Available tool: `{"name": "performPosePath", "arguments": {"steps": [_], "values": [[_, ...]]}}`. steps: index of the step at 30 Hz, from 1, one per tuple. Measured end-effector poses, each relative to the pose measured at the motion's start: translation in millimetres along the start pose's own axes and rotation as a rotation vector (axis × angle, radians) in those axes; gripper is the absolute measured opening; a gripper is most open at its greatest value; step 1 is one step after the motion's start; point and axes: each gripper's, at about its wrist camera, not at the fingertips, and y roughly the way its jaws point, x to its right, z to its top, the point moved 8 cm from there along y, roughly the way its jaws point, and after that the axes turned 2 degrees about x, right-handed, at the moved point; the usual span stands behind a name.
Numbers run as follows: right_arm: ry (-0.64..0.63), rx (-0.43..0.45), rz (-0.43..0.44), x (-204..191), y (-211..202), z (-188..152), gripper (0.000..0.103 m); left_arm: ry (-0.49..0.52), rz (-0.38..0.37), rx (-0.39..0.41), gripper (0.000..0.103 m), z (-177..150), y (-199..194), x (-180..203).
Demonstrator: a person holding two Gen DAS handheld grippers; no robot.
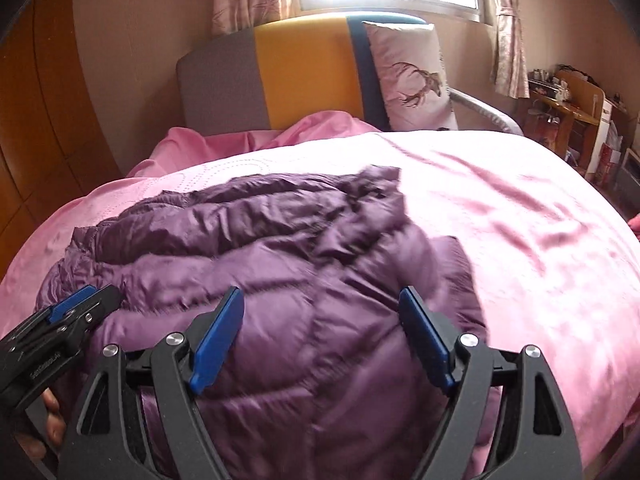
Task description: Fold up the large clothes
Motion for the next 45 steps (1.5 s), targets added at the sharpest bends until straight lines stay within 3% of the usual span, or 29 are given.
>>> {"name": "performPosePath", "arguments": {"steps": [6, 11, 18, 28, 31, 38, 45], "values": [[0.085, -0.075, 0.034, 18.0, 19.0, -32.1, 0.085, 0.035, 0.015, -0.048, 0.053, -20.4, 22.8, -1.5], [0.093, -0.068, 0.041, 18.0, 21.3, -34.2, 0.086, 0.043, 0.021, -0.059, 0.053, -22.4, 24.9, -2.8], [0.12, -0.08, 0.064, 24.1, 16.5, -31.9, 0.089, 0.045, 0.014, -0.031, 0.059, -15.4, 3.1, 0.1], [0.148, -0.077, 0.041, 35.7, -1.5, -30.7, 0.097, 0.053, 0.024, 0.033, 0.059, -6.9, -33.1, -13.8], [0.151, -0.075, 0.038, 37.0, -2.8, -31.8, 0.098, 0.05, 0.038, 0.051, 0.071, -4.6, -42.7, -25.1], [0.173, -0.078, 0.041, 38.2, 0.1, -36.4, 0.1, 0.022, 0.085, 0.076, 0.071, -2.5, -60.4, -61.4], [0.181, -0.083, 0.043, 39.7, 2.8, -39.0, 0.101, -0.111, 0.092, 0.055, 0.07, -18.4, -71.1, -123.8]]}}
